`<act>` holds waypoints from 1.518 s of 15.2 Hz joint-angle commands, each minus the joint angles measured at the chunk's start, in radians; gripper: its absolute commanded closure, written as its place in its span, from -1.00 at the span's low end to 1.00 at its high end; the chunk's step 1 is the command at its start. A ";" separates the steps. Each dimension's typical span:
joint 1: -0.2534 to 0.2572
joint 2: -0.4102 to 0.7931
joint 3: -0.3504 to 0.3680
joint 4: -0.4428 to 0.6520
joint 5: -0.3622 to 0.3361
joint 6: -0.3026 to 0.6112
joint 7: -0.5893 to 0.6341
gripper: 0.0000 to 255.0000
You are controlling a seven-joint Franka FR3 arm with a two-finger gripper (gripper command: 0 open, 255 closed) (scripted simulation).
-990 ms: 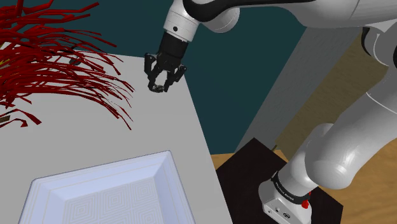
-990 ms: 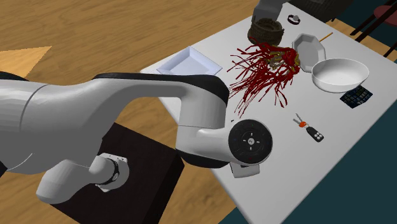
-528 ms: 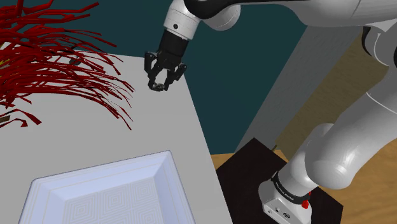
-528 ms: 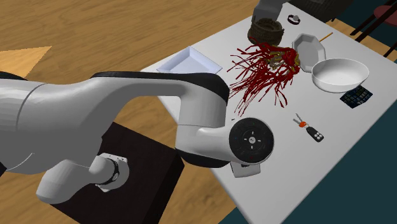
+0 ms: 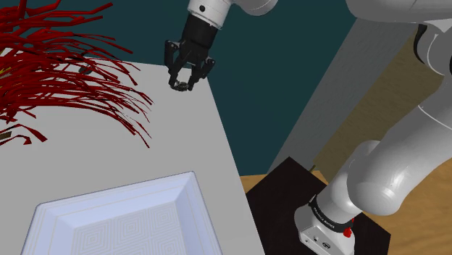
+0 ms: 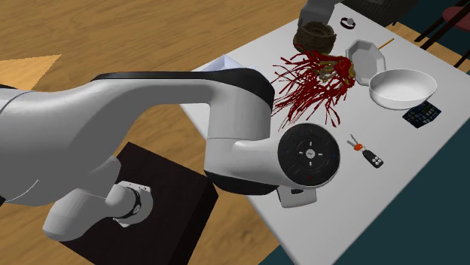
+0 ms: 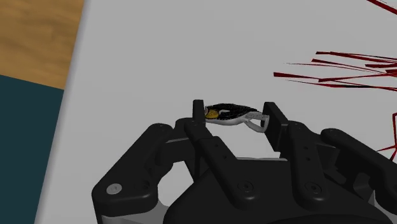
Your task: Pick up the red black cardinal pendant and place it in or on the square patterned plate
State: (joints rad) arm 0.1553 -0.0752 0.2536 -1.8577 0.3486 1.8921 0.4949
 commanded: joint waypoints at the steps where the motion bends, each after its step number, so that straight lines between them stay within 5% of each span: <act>1: -0.001 0.000 -0.001 0.026 -0.003 -0.025 0.008 1.00; 8: -0.003 0.006 -0.003 0.114 -0.011 -0.104 0.032 1.00; 23: 0.136 -0.173 0.187 -0.075 0.034 0.014 0.324 1.00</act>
State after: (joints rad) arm 0.2815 -0.2442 0.4228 -1.9326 0.3825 1.9006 0.7908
